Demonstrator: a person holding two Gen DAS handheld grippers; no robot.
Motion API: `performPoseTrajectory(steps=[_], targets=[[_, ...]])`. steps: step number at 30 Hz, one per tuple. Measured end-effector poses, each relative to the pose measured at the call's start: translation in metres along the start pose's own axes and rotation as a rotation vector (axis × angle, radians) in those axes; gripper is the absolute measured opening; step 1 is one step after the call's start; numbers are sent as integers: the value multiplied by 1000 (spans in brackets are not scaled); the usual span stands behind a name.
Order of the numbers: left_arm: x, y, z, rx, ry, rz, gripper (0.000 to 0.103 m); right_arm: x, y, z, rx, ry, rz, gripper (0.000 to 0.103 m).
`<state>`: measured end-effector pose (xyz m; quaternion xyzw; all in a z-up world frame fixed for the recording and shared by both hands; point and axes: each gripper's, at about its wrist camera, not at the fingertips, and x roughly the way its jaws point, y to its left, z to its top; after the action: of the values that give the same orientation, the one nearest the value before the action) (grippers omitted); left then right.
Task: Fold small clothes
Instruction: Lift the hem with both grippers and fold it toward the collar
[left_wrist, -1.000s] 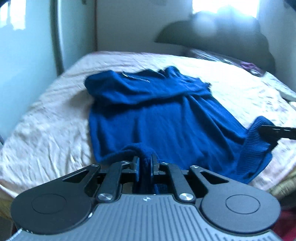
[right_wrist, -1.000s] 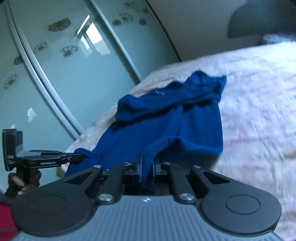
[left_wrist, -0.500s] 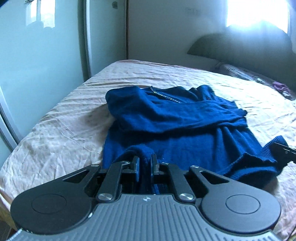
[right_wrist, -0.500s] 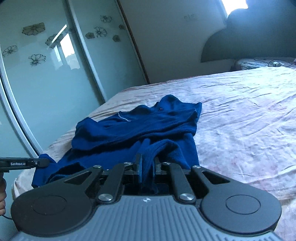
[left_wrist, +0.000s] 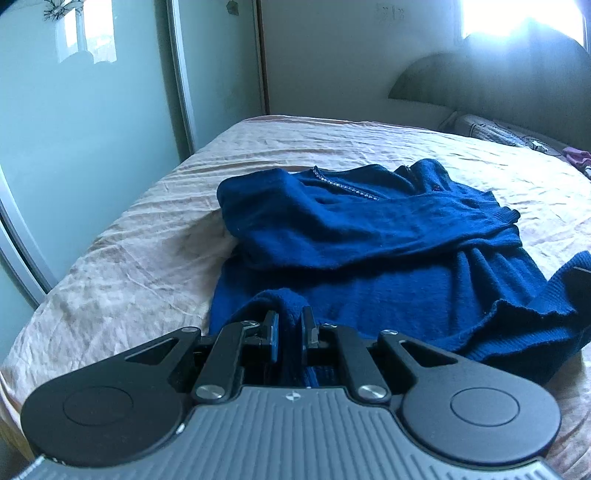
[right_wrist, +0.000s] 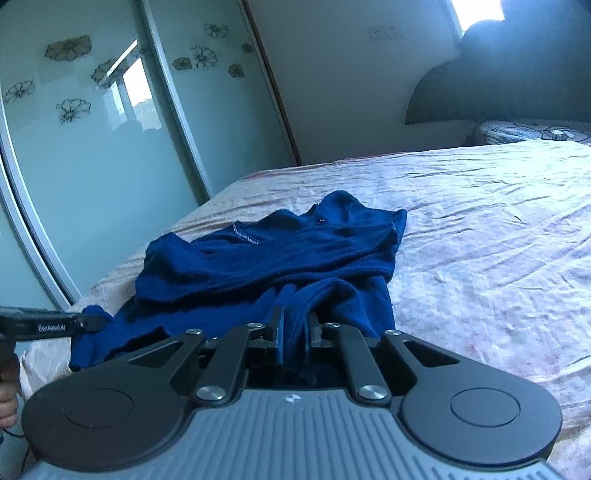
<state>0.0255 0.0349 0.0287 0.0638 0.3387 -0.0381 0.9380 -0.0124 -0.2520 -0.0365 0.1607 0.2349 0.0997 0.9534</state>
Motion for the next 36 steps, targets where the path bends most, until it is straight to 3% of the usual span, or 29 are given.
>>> performPoseTrajectory(steps=[25,36], targets=[[-4,-4,18,12,-58,30,12,3,-1,13,20,-55,11,10],[5,6,31,-55,-59,30,12,22,-12,20,46,-49,19,10]])
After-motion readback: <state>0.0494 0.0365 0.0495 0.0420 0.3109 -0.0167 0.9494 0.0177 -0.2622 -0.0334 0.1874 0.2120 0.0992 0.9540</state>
